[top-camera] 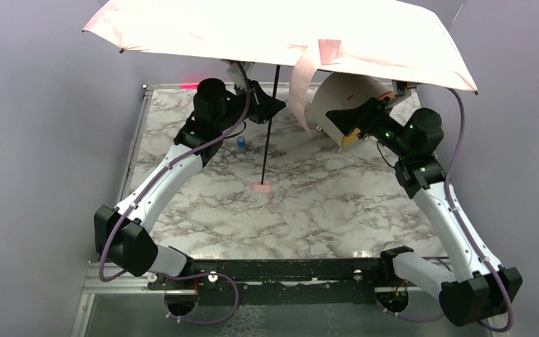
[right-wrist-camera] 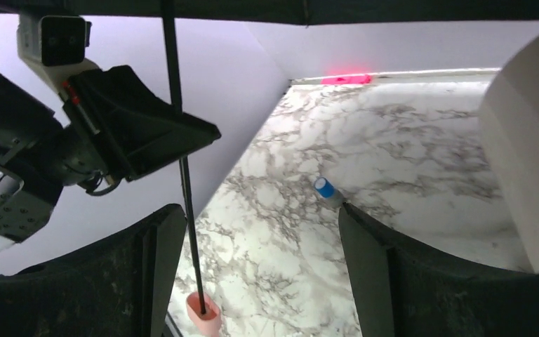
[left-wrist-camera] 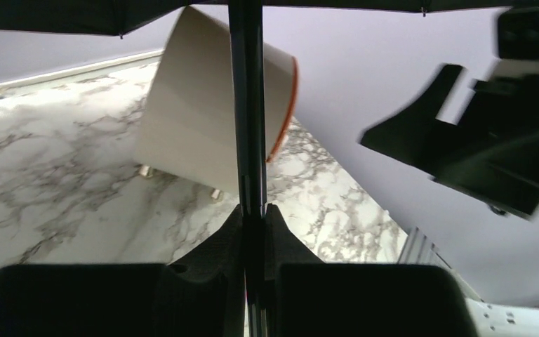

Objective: Put away the umbrella

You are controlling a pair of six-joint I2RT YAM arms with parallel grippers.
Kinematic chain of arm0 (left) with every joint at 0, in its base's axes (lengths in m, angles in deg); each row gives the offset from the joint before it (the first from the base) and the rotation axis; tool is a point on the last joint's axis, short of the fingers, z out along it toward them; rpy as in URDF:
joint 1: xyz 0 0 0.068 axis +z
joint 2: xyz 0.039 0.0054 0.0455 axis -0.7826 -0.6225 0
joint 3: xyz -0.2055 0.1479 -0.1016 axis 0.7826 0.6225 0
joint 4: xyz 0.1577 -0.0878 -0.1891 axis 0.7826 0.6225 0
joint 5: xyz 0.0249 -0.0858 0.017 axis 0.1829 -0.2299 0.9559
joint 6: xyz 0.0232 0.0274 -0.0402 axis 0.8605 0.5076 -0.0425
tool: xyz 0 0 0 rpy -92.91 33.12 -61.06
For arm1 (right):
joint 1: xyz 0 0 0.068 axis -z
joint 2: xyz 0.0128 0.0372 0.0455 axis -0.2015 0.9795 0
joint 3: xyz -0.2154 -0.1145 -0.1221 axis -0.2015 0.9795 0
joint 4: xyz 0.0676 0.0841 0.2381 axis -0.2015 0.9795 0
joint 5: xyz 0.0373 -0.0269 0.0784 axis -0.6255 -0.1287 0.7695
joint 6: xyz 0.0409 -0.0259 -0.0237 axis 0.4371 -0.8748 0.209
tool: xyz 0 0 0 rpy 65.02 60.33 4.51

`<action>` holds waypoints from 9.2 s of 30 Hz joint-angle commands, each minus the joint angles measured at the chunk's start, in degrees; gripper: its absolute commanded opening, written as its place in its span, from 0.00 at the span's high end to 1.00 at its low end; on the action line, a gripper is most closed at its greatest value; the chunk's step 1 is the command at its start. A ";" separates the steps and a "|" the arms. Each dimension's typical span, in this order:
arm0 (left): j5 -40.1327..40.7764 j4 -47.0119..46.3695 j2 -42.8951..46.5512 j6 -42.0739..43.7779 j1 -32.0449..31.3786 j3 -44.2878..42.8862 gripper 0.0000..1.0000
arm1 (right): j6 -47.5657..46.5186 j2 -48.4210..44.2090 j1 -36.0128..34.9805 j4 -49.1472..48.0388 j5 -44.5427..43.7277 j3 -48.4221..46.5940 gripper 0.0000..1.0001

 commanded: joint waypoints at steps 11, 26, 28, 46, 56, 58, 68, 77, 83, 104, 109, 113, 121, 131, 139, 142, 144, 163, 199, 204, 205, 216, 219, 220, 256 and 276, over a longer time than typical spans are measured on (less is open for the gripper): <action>-9.95 -9.00 2.66 -3.77 -6.28 -3.10 1.00 | 8.31 8.22 0.32 -17.27 7.70 -10.38 0.16; -10.30 -9.99 0.96 -4.30 -10.97 -5.90 1.00 | 12.57 14.32 0.23 -23.11 11.83 -17.94 0.11; -9.96 -9.82 0.83 -4.05 -11.29 -5.93 1.00 | 13.50 15.18 0.23 -23.85 11.70 -18.76 0.11; -6.72 -7.06 -0.26 -2.16 -13.44 -6.27 1.00 | 9.10 18.53 -6.26 -19.13 -2.73 -22.54 0.27; 0.66 -3.92 0.67 -0.90 -13.52 -5.52 1.00 | -1.85 19.44 -15.20 -10.14 -17.59 -26.63 0.37; 1.91 -3.74 0.81 -0.78 -13.53 -5.34 1.00 | -3.25 19.17 -18.05 -7.73 -23.68 -26.99 0.36; 3.82 -2.48 1.07 -0.07 -13.54 -4.77 1.00 | -5.28 20.64 -20.89 1.72 -38.23 -31.73 0.36; 4.27 -2.34 1.40 0.15 -13.54 -4.30 1.00 | -5.60 23.71 -21.19 3.76 -36.08 -34.94 0.52; 4.49 -2.00 2.00 0.71 -13.49 -4.10 1.00 | -6.71 24.49 -21.15 1.33 -32.63 -35.57 0.78; 7.64 -1.87 10.49 3.38 -13.36 0.85 0.29 | 8.54 29.06 -15.98 -14.77 1.31 -40.15 0.99; 7.48 -3.83 10.87 2.92 -13.27 2.07 0.29 | 17.07 29.34 -14.61 -22.93 4.91 -37.02 0.99; 6.82 -5.71 10.20 2.08 -13.18 2.78 0.30 | 22.96 30.42 -14.38 -29.58 7.95 -35.14 0.99; 3.71 -10.22 9.32 -0.34 -13.04 4.12 0.43 | 25.75 30.47 -14.36 -34.57 9.42 -32.84 0.99; 0.73 -13.85 7.71 -3.06 -12.98 4.61 0.60 | 29.92 31.39 -14.36 -41.59 10.88 -31.32 1.00; 1.01 -15.16 6.61 -3.99 -13.01 4.22 0.80 | 29.98 31.64 -14.37 -42.05 11.32 -30.97 0.99; 1.15 -15.18 6.53 -3.69 -13.01 4.08 0.90 | 28.85 31.30 -14.37 -41.08 11.15 -30.67 1.00; 1.23 -15.15 6.57 -3.51 -13.01 4.07 0.94 | 28.54 31.24 -14.38 -40.73 11.06 -30.57 1.00; 0.92 -14.97 6.57 -2.06 -12.18 2.84 1.00 | 17.80 29.12 -14.36 -30.34 8.88 -30.98 0.98; 7.51 -14.17 9.57 -2.27 -12.21 4.66 1.00 | 18.91 25.41 -14.27 -28.52 -9.27 -26.54 0.32; 8.48 -14.13 10.20 -2.27 -12.22 5.58 1.00 | 21.07 24.42 -14.27 -30.71 -12.57 -24.15 0.30; 8.53 -14.10 10.26 -2.27 -12.22 5.71 1.00 | 21.32 23.80 -14.27 -31.05 -14.05 -23.23 0.30; 7.83 -14.01 10.18 -2.62 -12.14 6.31 1.00 | 20.61 23.10 -14.22 -30.45 -21.79 -23.48 0.27; 7.75 -14.01 10.18 -2.62 -12.21 6.44 1.00 | 20.06 24.43 -14.23 -30.59 -21.09 -25.16 0.22; 7.70 -14.03 10.15 -2.55 -12.20 6.52 1.00 | 19.88 24.79 -14.20 -30.68 -20.81 -25.60 0.22; 6.25 -13.99 9.27 -2.53 -12.21 6.18 1.00 | 21.62 32.31 -14.01 -32.46 -19.19 -35.05 0.33; 5.46 -13.96 9.09 -2.62 -12.20 6.60 1.00 | 22.04 34.05 -13.92 -33.32 -19.96 -36.94 0.54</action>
